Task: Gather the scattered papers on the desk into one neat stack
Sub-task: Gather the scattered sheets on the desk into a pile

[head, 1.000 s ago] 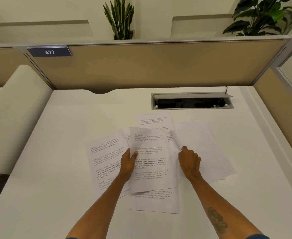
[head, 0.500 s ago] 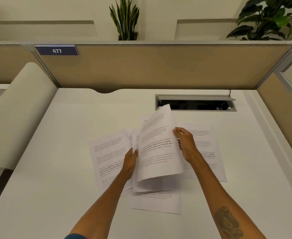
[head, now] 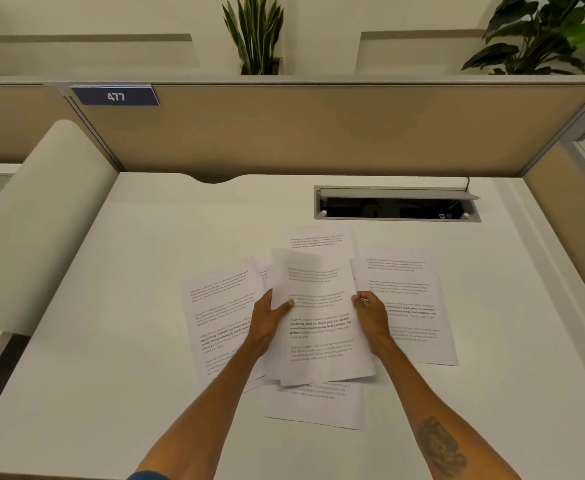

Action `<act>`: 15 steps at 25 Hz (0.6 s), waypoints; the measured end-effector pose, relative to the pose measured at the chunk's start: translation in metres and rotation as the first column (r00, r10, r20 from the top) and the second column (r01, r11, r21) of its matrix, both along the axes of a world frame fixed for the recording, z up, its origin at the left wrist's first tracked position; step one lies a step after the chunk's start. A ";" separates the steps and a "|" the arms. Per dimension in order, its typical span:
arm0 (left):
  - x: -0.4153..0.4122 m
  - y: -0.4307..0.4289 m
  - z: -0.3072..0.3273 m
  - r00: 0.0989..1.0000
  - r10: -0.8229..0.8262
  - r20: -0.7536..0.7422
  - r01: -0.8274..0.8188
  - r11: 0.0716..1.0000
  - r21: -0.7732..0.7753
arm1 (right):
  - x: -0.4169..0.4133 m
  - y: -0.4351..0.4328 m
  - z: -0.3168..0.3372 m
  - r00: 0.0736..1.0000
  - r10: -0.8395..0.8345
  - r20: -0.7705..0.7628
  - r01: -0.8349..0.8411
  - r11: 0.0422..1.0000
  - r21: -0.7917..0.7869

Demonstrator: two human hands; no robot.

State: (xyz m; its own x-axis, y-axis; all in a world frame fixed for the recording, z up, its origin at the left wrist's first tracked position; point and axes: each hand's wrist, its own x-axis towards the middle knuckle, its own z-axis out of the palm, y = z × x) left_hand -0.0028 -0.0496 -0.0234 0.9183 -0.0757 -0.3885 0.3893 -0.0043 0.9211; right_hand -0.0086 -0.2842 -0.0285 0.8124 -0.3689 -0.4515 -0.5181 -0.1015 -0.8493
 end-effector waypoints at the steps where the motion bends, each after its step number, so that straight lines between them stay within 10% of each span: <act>1: 0.002 -0.001 0.006 1.000 -0.016 0.009 0.016 1.000 -0.002 | -0.001 0.000 0.001 1.000 0.002 0.023 -0.002 1.000 0.006; 8: 0.034 0.000 0.054 0.993 -0.122 0.008 0.122 0.988 -0.092 | 0.010 -0.017 0.038 0.978 0.075 0.196 -0.159 0.874 0.459; 15: 0.047 0.009 0.082 0.975 -0.048 0.218 0.060 0.997 -0.046 | 0.020 -0.006 0.082 0.930 -0.008 0.366 -0.106 0.951 0.290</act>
